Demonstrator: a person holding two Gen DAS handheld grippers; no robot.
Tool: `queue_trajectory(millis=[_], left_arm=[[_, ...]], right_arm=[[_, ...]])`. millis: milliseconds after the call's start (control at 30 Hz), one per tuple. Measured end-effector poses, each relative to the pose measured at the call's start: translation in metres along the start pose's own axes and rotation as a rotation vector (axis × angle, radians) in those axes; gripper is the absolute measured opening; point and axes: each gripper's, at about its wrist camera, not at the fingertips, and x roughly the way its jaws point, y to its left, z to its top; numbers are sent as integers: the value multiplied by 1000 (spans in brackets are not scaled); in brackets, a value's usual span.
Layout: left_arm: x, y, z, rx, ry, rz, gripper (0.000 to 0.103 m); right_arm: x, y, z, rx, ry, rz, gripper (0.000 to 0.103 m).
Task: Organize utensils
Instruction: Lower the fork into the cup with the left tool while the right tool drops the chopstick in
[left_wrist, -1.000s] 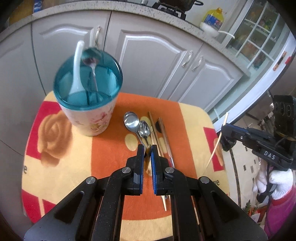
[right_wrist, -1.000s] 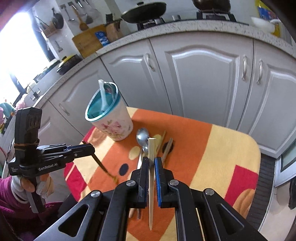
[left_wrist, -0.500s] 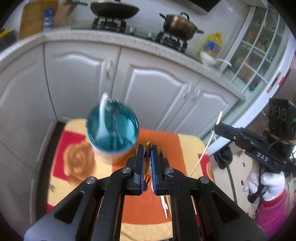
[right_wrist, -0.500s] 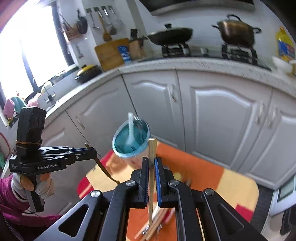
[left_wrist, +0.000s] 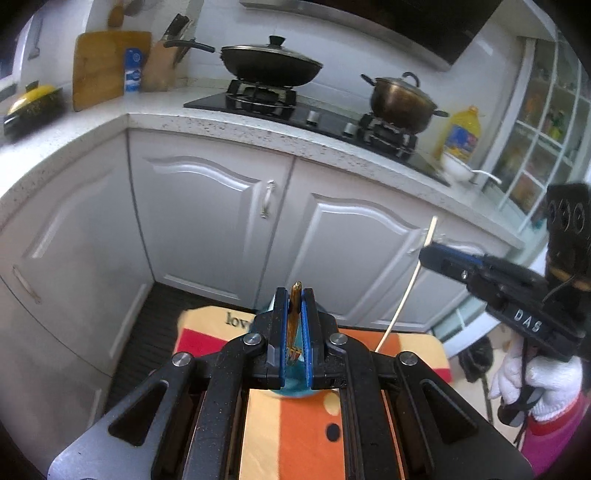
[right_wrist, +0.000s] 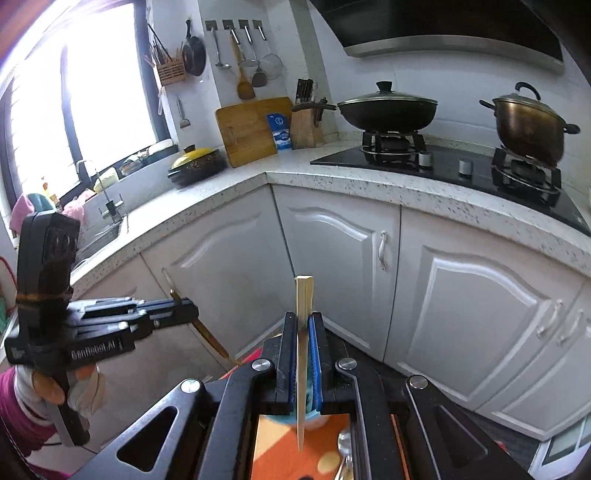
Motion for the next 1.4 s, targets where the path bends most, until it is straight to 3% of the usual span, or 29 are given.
queue_trajectory(millis=[333,800,1000,1067,1167,1267,1400], left_arm=[[58,13,-6,-11,97,35,5],[100,5,-24,5,164,60,5],[102,6,-23,-19,177,41,6],[100,6,-23,-25,175,37,6],[96,9,-24,-42,170,27,13],[92,11,-25,-64,170,16,22],[85,11,-26,-65,161,20,24]], right_arm=[[62,-11,9,-12,33,-25,6],[119,-25,-39,12,175,1,6],[123,-34,-50,66,207,30,6],[120,-36,-52,73,210,33,9],[113,-38,-54,77,211,31,27],[107,-37,-58,75,214,21,28],[99,-40,-65,95,219,17,28]])
